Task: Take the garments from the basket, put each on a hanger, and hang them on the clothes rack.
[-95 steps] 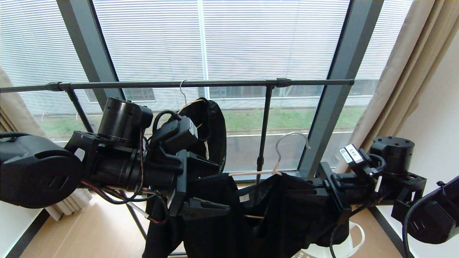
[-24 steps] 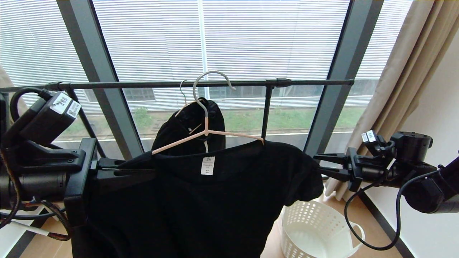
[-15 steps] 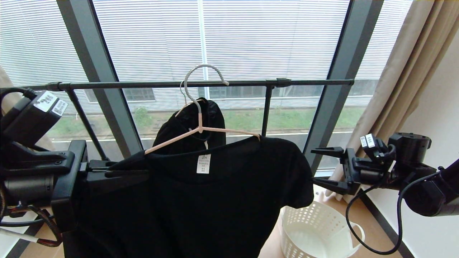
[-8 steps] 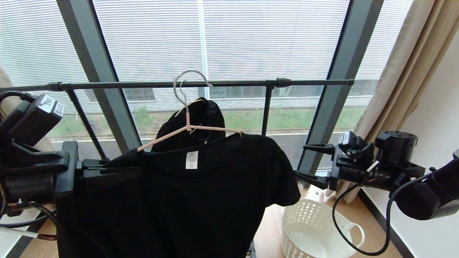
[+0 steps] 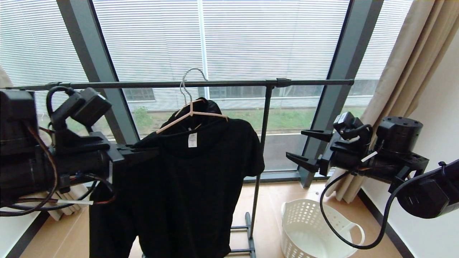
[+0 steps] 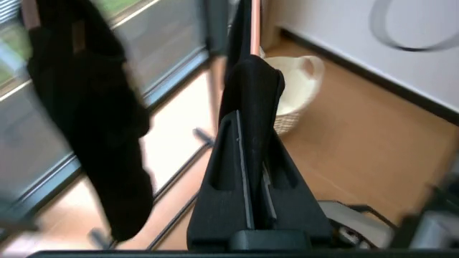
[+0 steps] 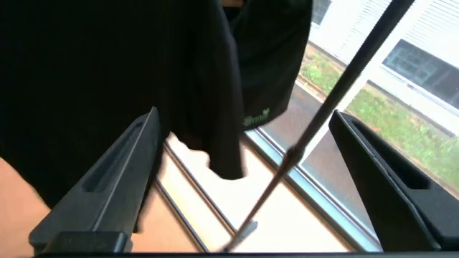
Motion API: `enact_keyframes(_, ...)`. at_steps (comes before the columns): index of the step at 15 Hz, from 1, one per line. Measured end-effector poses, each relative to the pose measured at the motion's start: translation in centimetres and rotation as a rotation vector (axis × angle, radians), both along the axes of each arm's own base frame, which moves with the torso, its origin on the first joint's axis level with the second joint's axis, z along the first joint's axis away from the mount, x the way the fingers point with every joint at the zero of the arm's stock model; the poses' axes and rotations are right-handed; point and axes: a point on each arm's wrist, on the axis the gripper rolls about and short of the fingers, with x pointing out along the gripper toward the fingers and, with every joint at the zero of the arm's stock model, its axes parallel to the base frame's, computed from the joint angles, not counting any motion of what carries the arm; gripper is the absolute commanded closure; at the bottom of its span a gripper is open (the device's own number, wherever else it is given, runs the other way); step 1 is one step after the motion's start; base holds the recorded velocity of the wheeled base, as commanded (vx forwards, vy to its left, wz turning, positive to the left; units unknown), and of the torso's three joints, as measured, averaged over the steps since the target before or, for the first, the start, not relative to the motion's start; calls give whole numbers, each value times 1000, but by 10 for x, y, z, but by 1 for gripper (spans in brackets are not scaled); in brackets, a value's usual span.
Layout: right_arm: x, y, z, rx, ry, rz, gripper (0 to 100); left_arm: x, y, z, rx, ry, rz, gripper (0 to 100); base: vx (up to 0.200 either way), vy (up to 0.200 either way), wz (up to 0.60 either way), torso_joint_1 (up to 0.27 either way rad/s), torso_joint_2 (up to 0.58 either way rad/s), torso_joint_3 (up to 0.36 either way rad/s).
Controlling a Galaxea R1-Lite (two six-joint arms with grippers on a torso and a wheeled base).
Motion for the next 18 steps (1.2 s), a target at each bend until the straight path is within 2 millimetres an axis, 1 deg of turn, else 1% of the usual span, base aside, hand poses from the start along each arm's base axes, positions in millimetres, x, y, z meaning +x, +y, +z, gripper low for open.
enact_keyframes(2, 0, 0, 7, 25, 1, -16, 0, 17, -18, -5, -8, -2, 74, 100, 0, 0, 0, 0, 0, 0)
enact_keyframes(5, 0, 0, 14, 40, -12, -22, 0, 52, -43, -19, -30, -9, 140, 100, 0, 0, 0, 0, 0, 0)
enact_keyframes(9, 0, 0, 16, 41, -18, -23, 0, 100, -67, -38, -94, 11, 245, 100, 0, 0, 0, 0, 0, 0)
enact_keyframes(12, 0, 0, 15, 41, -17, -23, 0, 121, -77, -46, -116, 26, 257, 100, 0, 0, 0, 0, 0, 0)
enact_keyframes(15, 1, 0, 14, 40, -14, -23, 0, 136, -84, -51, -118, 25, 258, 100, 0, 0, 0, 0, 0, 0)
enact_keyframes(18, 1, 0, 13, 39, -9, -23, 0, 155, -89, -52, -123, -3, 310, 100, 0, 0, 0, 0, 0, 0)
